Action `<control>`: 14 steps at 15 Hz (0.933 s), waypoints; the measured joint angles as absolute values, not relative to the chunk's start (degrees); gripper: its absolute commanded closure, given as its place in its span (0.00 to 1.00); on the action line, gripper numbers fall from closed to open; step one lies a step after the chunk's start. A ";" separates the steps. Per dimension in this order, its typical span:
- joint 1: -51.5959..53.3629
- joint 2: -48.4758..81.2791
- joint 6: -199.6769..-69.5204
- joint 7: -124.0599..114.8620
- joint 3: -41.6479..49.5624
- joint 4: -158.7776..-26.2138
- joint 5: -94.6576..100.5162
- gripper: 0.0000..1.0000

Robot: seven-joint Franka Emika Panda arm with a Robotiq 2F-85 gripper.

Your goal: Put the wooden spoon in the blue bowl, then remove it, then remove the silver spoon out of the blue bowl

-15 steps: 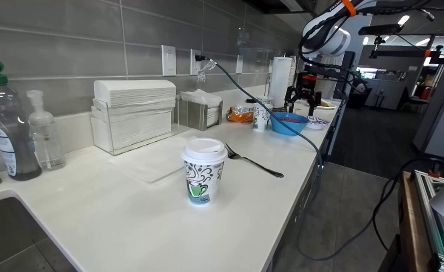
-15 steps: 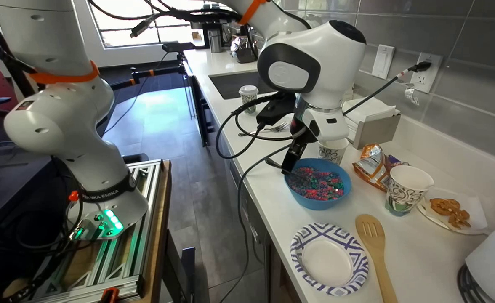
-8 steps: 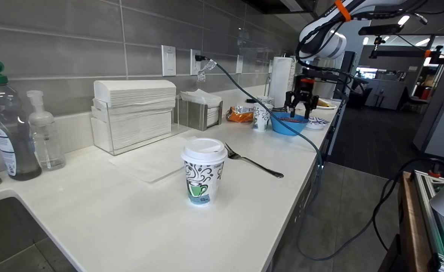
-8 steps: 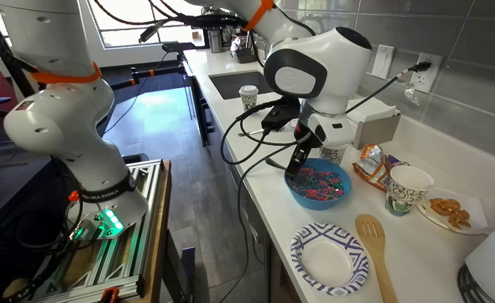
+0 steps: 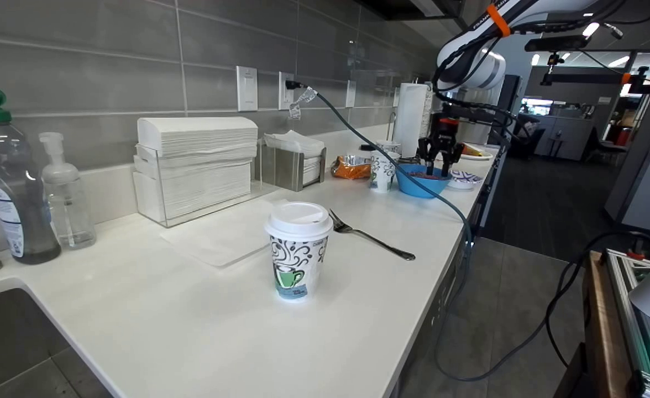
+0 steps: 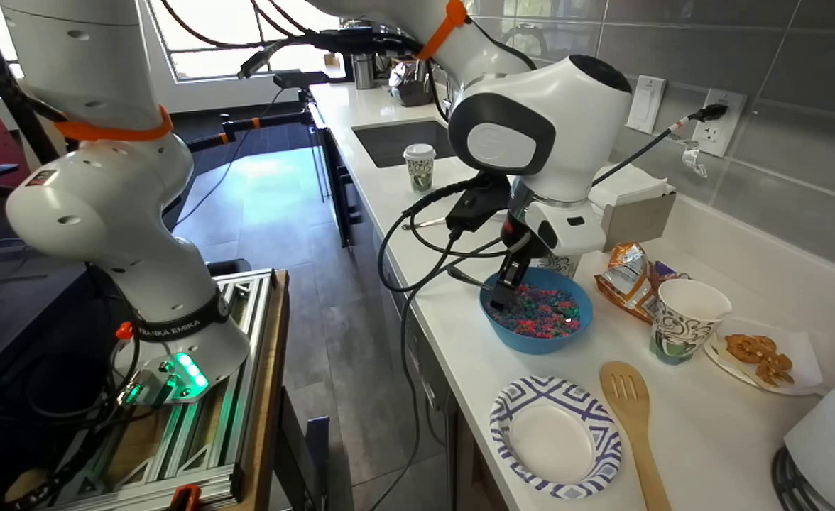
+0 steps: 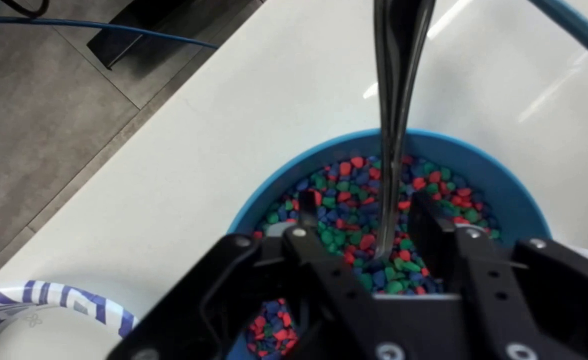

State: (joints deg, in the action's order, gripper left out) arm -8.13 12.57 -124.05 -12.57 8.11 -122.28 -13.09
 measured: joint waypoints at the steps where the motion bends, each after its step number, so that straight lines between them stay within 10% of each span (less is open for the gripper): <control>1: -8.14 12.72 -124.45 -12.26 8.11 -122.26 -13.10 0.56; 6: -8.14 13.63 -124.66 -11.77 8.00 -122.13 -13.11 0.49; 8: -8.14 13.95 -124.66 -11.51 7.93 -122.13 -13.12 0.73; 14: -8.14 14.57 -124.66 -10.27 7.66 -122.06 -14.04 1.00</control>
State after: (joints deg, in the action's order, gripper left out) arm -8.14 14.57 -124.66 -10.27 7.66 -122.06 -14.04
